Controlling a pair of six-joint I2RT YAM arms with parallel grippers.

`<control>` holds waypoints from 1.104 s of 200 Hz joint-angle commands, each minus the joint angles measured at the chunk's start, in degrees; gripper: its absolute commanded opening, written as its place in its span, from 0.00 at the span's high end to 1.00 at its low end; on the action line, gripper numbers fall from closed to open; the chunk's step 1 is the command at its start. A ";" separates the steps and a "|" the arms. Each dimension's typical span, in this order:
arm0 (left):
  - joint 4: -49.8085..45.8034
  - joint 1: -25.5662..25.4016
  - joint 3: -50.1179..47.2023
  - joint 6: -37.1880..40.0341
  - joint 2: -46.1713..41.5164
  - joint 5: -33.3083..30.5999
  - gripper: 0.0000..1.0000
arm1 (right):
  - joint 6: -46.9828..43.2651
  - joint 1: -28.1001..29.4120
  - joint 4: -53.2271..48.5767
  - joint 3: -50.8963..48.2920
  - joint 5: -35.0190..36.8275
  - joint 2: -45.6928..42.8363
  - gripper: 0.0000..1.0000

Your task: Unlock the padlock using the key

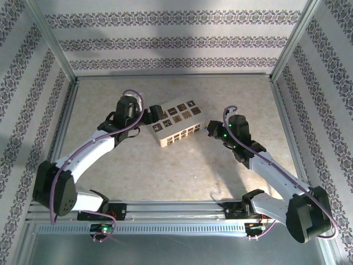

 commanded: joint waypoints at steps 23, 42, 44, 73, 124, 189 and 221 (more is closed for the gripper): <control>1.24 1.31 -5.76 7.17 -10.53 -14.40 0.09 | -10.54 -0.87 -20.85 6.13 -0.81 -6.31 0.98; 4.36 1.68 -9.47 8.03 -14.62 -18.67 0.05 | -12.56 -0.69 -28.19 8.98 0.10 -7.69 0.98; 4.63 1.75 -9.82 8.20 -15.05 -19.05 0.05 | -12.68 -0.60 -28.78 9.20 0.19 -7.79 0.99; 7.62 2.46 -13.26 10.29 -19.03 -23.40 0.01 | -14.15 0.59 -36.38 11.86 2.33 -9.36 0.99; 10.13 3.10 -16.53 10.49 -21.31 -28.77 0.01 | -13.42 3.38 -46.24 15.59 4.70 -8.73 0.99; 11.59 3.94 -19.35 8.39 -22.81 -32.20 0.01 | -11.85 8.34 -55.61 18.68 4.23 -4.43 0.99; 11.61 4.28 -20.44 7.39 -24.05 -33.73 0.01 | -10.14 11.55 -57.77 17.57 5.52 -2.25 0.99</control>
